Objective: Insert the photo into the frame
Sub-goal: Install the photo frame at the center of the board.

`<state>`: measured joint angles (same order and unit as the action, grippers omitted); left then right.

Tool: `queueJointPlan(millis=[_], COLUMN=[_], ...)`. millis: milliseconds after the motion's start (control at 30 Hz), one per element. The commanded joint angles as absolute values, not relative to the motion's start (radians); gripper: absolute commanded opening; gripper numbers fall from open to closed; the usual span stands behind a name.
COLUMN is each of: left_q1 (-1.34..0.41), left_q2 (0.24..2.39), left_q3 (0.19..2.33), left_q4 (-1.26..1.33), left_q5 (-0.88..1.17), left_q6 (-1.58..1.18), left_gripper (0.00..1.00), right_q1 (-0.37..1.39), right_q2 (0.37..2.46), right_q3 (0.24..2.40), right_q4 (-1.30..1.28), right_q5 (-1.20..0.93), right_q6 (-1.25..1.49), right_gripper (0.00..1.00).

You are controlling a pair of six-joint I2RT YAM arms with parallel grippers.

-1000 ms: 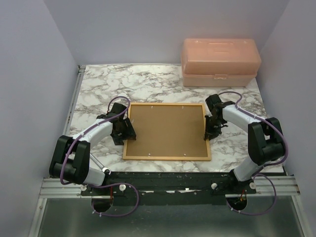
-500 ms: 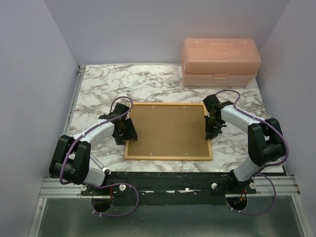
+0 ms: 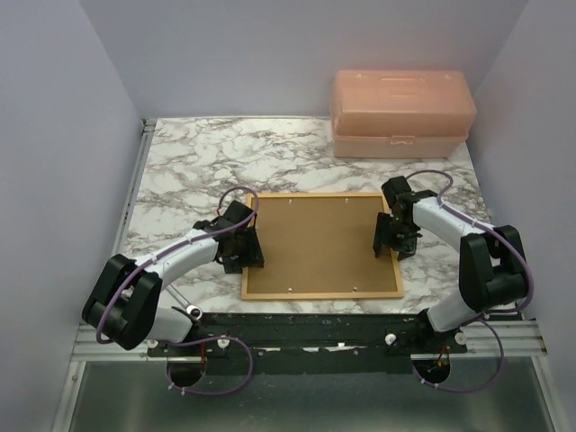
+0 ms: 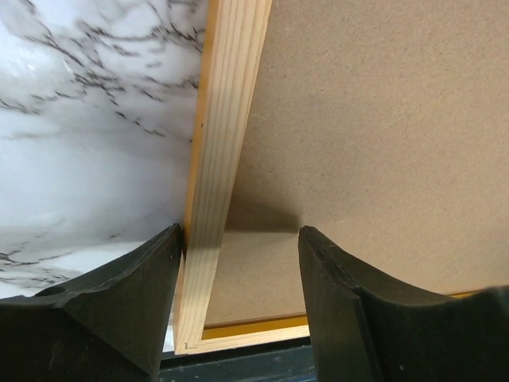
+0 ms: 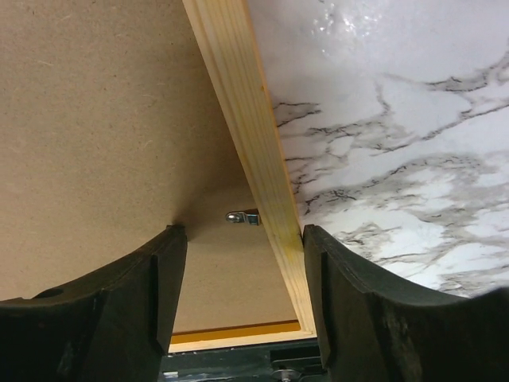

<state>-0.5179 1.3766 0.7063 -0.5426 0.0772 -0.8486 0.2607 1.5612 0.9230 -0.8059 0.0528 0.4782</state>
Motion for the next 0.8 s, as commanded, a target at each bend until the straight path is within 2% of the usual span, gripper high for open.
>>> queueJointPlan(millis=[0, 67, 233, 367, 533, 767], left_q1=[-0.595, -0.6, -0.594, -0.574, -0.501, -0.423], left_q2=[1.337, 1.306, 1.291, 1.349, 1.402, 1.491], left_q3=[0.612, 0.582, 0.629, 0.732, 0.788, 0.89], left_q4=[-0.462, -0.453, -0.526, -0.609, -0.598, -0.611], left_q5=[0.198, 0.191, 0.132, 0.069, 0.071, 0.055], left_q6=[-0.994, -1.01, -0.974, -0.919, -0.874, -0.801], left_gripper=[0.6, 0.6, 0.68, 0.69, 0.69, 0.69], right_q1=[0.26, 0.253, 0.241, 0.236, 0.235, 0.233], right_q2=[1.534, 1.535, 1.555, 1.567, 1.561, 1.582], right_q3=[0.894, 0.894, 0.932, 0.962, 0.972, 0.982], right_q4=[-0.787, -0.782, -0.782, -0.787, -0.777, -0.778], right_q5=[-0.072, -0.069, -0.069, -0.076, -0.088, -0.085], right_q6=[0.534, 0.536, 0.53, 0.523, 0.518, 0.504], right_gripper=[0.66, 0.7, 0.71, 0.75, 0.85, 0.85])
